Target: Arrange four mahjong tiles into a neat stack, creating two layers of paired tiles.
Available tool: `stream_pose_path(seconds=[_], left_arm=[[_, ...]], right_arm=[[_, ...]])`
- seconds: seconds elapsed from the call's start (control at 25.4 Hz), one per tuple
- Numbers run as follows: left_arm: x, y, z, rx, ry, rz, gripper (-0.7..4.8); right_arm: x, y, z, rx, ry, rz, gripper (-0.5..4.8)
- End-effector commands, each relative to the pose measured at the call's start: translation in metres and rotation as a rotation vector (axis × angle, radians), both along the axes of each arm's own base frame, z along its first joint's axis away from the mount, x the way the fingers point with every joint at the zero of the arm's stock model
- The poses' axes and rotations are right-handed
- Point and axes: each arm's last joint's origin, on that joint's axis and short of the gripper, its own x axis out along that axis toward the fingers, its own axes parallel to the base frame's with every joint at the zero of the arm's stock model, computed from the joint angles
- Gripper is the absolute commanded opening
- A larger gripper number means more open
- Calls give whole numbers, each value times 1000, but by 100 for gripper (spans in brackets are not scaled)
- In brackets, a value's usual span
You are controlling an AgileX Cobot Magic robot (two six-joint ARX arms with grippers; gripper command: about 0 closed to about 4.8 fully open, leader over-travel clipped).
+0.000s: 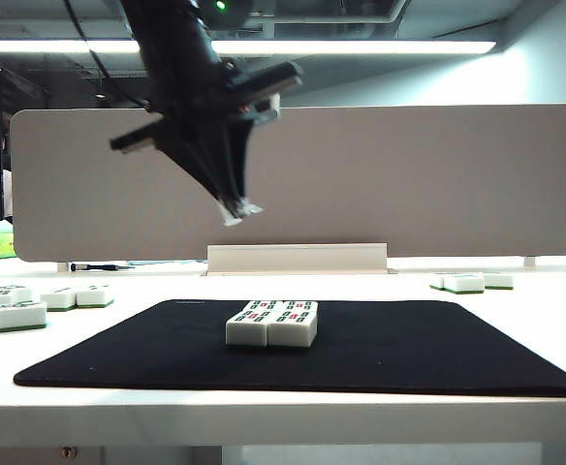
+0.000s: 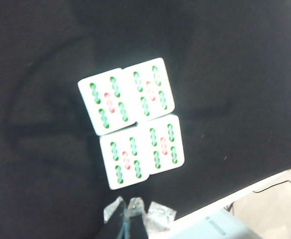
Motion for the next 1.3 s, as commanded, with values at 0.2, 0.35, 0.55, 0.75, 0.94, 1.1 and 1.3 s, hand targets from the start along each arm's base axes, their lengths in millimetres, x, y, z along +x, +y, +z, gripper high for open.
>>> stream_pose_path(seconds=[0.2, 0.35, 0.55, 0.75, 0.94, 1.1, 1.3], left_arm=[[5, -17, -26, 35, 87, 26, 284], [1, -34, -32, 92, -6, 9, 453], [-1, -52, -42, 136, -84, 13, 479], [-1, -52, -58, 172, 9, 143, 479], [2, -57, -79, 173, 94, 170, 479], [6, -61, -90, 178, 98, 171, 479], [6, -61, -93, 197, 96, 159, 326]], right_arm=[[-3, 0, 1, -2, -30, 1, -1], [-3, 0, 1, -2, -30, 1, -1], [-2, -1, 1, -8, -31, -18, -1], [-2, -1, 1, -7, -31, -17, -1], [-2, -1, 1, -28, -46, -10, -1], [-2, -1, 1, -30, -47, -10, -1], [-2, -1, 1, -30, -47, -10, -1]])
